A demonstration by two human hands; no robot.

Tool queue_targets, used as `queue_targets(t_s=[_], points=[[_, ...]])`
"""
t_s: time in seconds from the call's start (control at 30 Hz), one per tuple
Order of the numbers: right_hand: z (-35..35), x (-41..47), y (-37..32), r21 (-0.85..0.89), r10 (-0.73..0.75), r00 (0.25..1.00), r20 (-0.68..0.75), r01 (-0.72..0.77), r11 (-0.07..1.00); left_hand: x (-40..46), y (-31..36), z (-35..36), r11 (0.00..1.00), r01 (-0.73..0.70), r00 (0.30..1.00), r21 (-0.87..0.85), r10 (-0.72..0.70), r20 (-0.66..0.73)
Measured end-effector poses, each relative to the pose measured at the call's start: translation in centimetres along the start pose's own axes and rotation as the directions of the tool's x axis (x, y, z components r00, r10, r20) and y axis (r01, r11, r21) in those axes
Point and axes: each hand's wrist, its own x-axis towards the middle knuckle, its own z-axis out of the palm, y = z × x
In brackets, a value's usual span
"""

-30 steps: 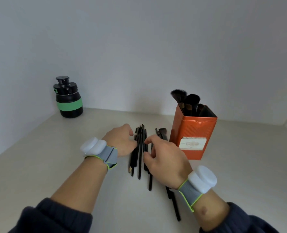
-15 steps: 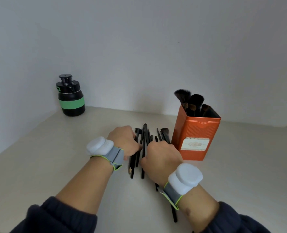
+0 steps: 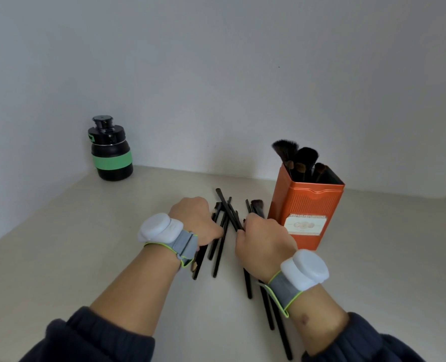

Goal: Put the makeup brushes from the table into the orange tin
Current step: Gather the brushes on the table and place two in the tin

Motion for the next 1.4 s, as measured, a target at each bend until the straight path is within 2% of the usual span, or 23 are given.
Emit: queue_targets(t_s=[0.3,0.53,0.7,0.9,1.03,1.2,1.33,1.4], points=[[-1.3,-0.5,-0.1,0.161,0.051,0.996,-0.075,-0.038,0.986,-0.2,0.3,0.0,1.000,0.016,1.000,-0.008,-0.016,0.014],[-2.3,-0.9,0.0,0.289,-0.022,0.973,-0.230,0.090,0.953,-0.2,0.2,0.2,1.000,0.007,1.000,0.013,-0.007,-0.007],[-3.5,-1.2,0.9,0.361,-0.117,0.897,-0.427,0.288,0.887,-0.3,0.2,0.4,0.998,-0.017,1.000,0.064,0.018,-0.025],[-5.5,-1.4,2.6,0.523,-0.030,0.788,-0.615,0.437,0.731,-0.2,0.2,0.8,0.990,-0.073,0.997,0.118,0.072,0.013],[-6.2,-1.6,3.3,0.511,-0.005,0.739,-0.674,0.470,0.720,-0.2,0.4,0.8,0.985,-0.064,0.998,0.163,0.059,0.034],[-6.3,-1.7,3.5,0.496,-0.016,0.721,-0.693,0.492,0.716,-0.6,0.6,0.9,0.975,-0.099,0.995,0.200,0.090,0.053],[-6.5,-1.6,3.9,0.503,0.012,0.702,-0.712,0.499,0.706,-0.8,0.5,0.2,0.987,-0.097,0.989,0.128,0.082,0.122],[-6.7,-1.4,4.3,0.508,0.035,0.684,-0.729,0.505,0.698,-0.9,0.2,-0.7,0.987,-0.083,0.994,0.135,0.073,0.078]])
